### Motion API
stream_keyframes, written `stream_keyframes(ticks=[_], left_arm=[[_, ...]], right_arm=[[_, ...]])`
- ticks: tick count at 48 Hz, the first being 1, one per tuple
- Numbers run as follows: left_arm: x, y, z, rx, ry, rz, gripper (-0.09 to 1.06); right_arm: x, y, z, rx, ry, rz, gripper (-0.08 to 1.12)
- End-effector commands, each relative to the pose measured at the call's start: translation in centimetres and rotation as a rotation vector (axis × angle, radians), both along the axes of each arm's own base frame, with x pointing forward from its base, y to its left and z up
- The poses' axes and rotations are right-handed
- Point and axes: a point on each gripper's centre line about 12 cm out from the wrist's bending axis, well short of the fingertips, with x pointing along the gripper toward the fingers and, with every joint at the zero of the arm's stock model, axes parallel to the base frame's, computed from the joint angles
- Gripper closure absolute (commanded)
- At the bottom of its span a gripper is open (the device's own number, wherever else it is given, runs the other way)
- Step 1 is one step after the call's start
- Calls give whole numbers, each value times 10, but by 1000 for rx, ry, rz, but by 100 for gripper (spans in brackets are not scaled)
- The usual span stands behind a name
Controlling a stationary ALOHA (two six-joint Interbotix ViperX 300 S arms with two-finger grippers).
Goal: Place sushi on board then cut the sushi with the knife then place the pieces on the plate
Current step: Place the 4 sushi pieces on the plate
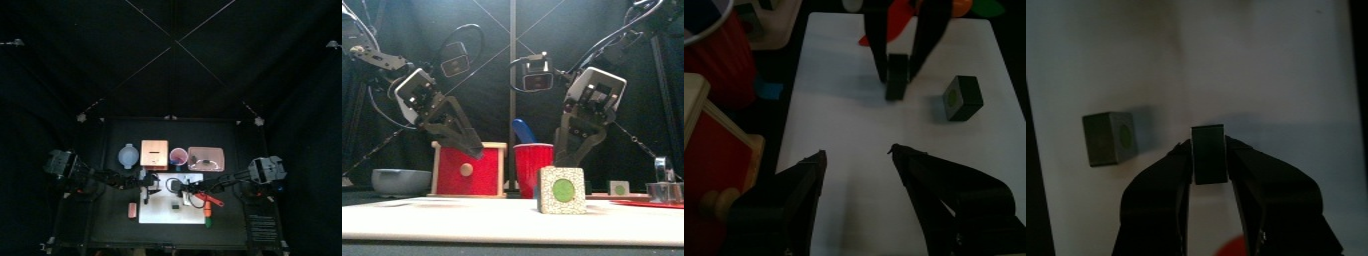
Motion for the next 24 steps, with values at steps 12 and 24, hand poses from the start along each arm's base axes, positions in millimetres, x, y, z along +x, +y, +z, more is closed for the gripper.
stream_keyframes(ticks=[12, 24], left_arm=[[4, 1, 5, 2, -21, 3, 7], [4, 2, 5, 1, -19, 6, 7]], right_arm=[[-77, -68, 41, -11, -118, -232, 46], [-130, -105, 37, -30, -110, -424, 46]])
